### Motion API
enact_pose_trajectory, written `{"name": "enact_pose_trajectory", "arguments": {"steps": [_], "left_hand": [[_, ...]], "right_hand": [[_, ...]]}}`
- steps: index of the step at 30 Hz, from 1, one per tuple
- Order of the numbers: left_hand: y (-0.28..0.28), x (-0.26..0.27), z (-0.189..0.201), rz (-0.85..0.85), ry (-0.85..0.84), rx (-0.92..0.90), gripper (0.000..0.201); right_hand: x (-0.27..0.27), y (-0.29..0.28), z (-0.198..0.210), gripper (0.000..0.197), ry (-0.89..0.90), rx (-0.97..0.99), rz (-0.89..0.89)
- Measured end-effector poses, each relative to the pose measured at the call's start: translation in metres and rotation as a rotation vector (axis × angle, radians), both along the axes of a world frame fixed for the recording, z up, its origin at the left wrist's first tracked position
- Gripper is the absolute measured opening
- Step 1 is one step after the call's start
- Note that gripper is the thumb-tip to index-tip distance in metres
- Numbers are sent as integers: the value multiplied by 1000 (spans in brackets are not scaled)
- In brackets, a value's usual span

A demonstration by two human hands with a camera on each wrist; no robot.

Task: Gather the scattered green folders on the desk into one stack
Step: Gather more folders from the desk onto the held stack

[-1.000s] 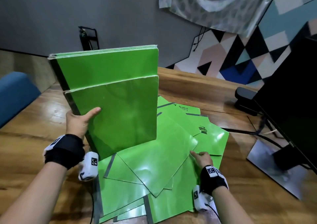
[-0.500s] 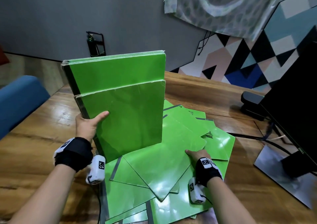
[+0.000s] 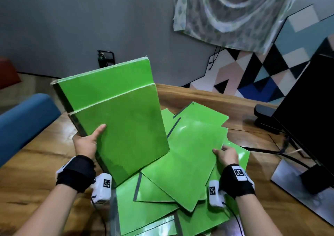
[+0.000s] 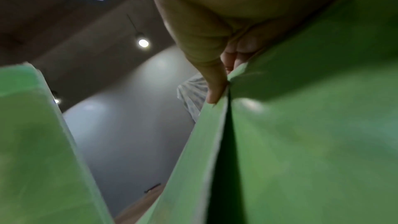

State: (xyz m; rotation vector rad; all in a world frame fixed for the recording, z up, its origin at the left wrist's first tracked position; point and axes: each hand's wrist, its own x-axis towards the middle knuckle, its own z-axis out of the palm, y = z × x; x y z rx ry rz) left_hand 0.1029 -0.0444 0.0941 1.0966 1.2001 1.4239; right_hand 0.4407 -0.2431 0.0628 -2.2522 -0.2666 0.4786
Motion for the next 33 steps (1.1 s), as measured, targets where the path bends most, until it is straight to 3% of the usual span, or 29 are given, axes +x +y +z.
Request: {"name": "enact_pose_trajectory", "arguments": {"steps": [2,7,16,20,22,24,26,30,33], "left_hand": [[-7,-5,4,37,-35,5,31],[-6,-11,-5,62,30,-11,34],[-25,-1,13,60,45,1,63],[-24,2,14,15,87,-47,35],[-24,4,15,-10,93,-46,39],[-22,5,15,-13,87,-32,37],[-22,3,14,-2,104,-28,35],[-23,1,12,-26,110,-63,30],[-27,1,13,-46,114,-94,34]], "right_hand": [[4,-6,20,52,-83,28,21],[4,-18,63,44,-277,58,23],[12,-52,113,24,-572,224,-165],[21,-73,133,24,-687,375,-245],[27,-79,143,21,-721,488,-221],[31,-79,153,21,-726,576,-174],[34,-72,156,36,-675,670,-84],[32,-42,138,34,-449,857,110],[22,-9,111,34,-276,886,227]]}}
